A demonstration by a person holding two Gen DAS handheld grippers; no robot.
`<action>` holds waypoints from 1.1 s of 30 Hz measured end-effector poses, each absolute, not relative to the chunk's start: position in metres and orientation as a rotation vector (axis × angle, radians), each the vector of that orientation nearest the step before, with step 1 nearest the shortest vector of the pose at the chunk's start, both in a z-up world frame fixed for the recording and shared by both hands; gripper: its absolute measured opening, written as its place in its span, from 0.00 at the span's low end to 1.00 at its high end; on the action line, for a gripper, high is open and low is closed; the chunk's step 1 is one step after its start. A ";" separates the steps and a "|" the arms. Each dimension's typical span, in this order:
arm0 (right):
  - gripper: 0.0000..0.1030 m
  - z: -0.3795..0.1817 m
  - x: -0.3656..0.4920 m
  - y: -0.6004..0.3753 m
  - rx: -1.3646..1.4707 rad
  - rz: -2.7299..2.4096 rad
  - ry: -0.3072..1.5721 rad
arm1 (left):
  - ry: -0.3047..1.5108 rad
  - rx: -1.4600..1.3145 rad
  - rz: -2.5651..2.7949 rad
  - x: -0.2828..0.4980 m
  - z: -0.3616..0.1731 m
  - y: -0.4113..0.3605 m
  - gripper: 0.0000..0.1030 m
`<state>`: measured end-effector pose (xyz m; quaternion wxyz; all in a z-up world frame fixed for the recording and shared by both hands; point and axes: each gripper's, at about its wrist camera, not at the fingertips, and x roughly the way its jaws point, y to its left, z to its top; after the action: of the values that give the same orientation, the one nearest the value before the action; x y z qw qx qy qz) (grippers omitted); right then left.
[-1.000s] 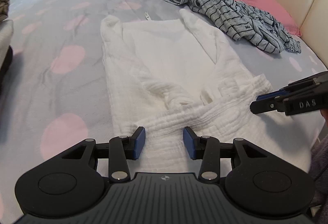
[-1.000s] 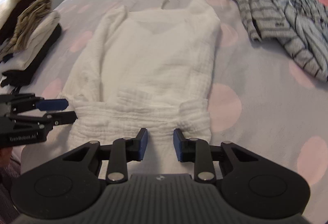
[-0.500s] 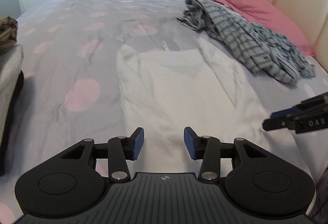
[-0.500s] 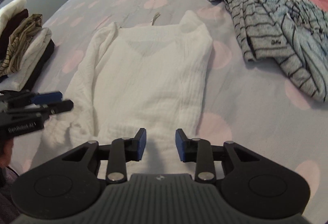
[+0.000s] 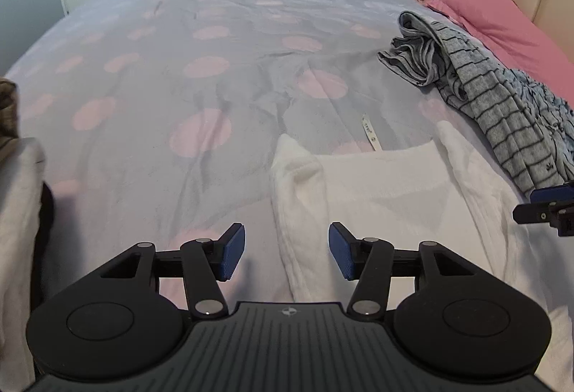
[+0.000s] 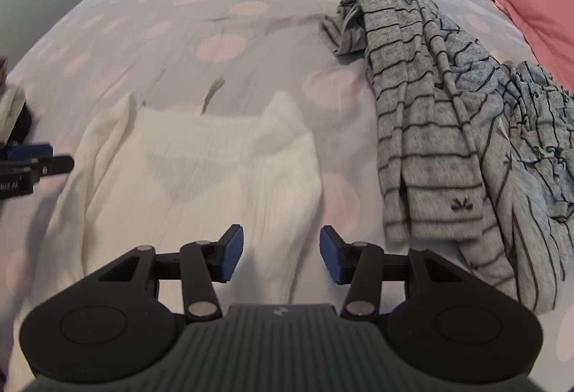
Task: Fold clothes
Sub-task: 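Move both tools to the collar end of the white shirt, then grasp the collar end with the left tool while the right tool grasps it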
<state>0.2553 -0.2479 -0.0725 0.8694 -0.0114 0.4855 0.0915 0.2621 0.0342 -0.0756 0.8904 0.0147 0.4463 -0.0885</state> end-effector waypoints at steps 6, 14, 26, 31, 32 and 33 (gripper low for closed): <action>0.53 -0.077 0.298 -0.253 0.030 0.152 1.000 | 0.953 -0.035 -0.193 0.300 -0.094 0.036 0.48; 0.63 -0.099 0.339 -0.249 0.120 0.143 1.040 | 0.960 -0.036 -0.199 0.318 -0.116 0.029 0.41; 0.07 -0.103 0.342 -0.254 0.122 0.116 1.032 | 0.929 -0.033 -0.216 0.320 -0.109 0.021 0.08; 0.07 -0.080 0.331 -0.252 0.083 0.131 0.982 | 0.888 -0.067 -0.219 0.311 -0.086 0.027 0.06; 0.07 -0.074 0.328 -0.252 0.080 0.141 0.968 | 0.873 -0.072 -0.225 0.308 -0.079 0.027 0.06; 0.07 -0.068 0.323 -0.252 0.081 0.153 0.955 | 0.857 -0.074 -0.232 0.304 -0.071 0.028 0.06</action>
<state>0.3235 -0.2517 -0.0676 0.8845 0.0387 0.4590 0.0735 0.3039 0.0279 -0.0715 0.9025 -0.0358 0.4144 -0.1120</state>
